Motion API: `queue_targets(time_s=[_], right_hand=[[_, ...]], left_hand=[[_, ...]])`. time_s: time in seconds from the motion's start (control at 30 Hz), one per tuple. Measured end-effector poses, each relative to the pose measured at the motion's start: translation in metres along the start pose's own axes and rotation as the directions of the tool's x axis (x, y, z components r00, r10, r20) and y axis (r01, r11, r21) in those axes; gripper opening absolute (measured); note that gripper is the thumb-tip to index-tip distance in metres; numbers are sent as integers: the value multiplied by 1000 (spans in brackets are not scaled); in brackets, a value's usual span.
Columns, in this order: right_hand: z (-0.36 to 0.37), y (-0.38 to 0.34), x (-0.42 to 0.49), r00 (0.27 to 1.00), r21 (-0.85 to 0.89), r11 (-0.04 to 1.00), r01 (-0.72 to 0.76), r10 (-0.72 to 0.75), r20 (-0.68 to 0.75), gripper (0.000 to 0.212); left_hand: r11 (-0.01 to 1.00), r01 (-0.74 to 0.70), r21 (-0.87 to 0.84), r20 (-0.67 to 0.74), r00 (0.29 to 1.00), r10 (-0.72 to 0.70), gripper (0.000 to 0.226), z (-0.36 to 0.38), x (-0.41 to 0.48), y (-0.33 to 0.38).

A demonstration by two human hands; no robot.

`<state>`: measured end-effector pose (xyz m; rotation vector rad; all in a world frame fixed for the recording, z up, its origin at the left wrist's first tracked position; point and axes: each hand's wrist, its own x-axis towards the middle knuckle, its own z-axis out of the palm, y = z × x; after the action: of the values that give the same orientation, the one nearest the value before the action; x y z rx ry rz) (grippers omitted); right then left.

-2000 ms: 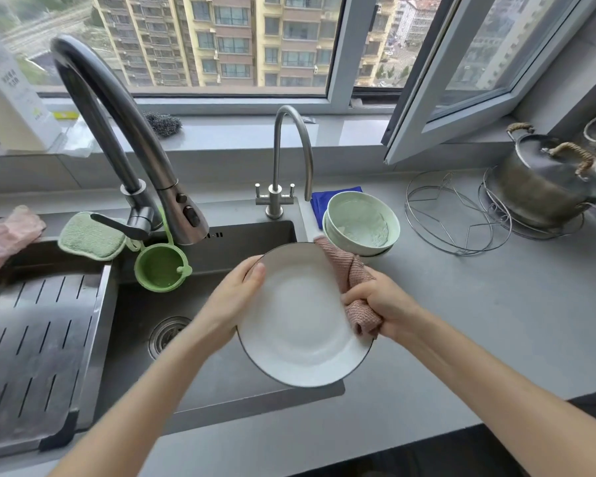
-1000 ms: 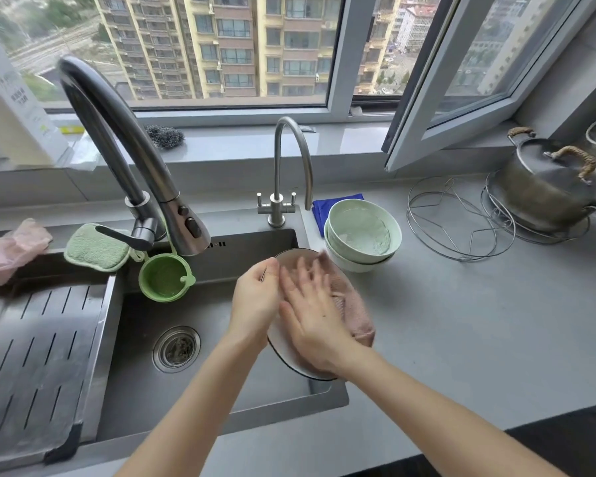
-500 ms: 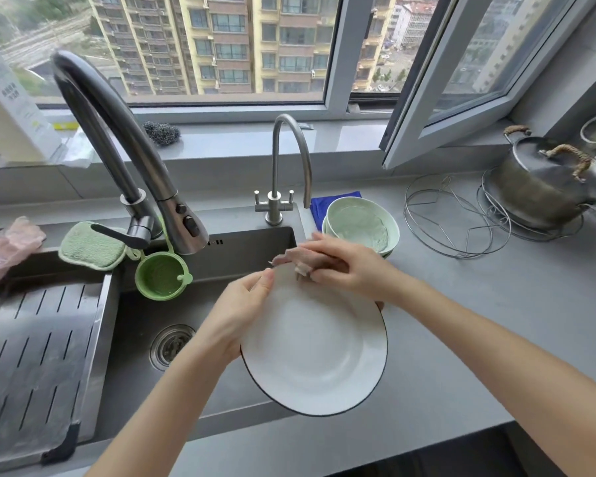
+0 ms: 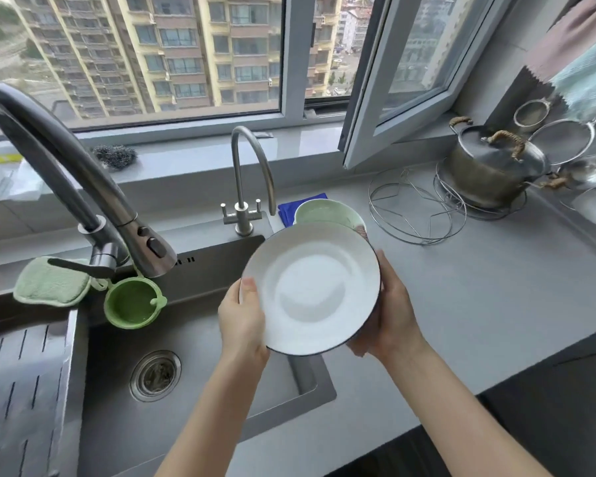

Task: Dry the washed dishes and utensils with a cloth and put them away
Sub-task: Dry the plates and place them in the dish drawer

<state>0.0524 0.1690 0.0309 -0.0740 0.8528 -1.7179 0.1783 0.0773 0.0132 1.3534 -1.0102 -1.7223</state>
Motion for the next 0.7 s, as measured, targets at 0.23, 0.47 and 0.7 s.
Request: queue_targets(time_s=[0.23,0.47,0.7], right_hand=[[-12,4,-24,932,24,939,344,-338,-130,40],[-46,-50,-68,826,-631,690,355,-547,-134,54],[-106,-114,-158,980,-883,469,18,-183,-76,79]], left_hand=[[965,-254,72,-204,943,263,26,49,-10,-12],[863,-464,201,170,884,436,21,66,-50,-12],[699,-569,433,698,702,139,21,103,-120,-23]])
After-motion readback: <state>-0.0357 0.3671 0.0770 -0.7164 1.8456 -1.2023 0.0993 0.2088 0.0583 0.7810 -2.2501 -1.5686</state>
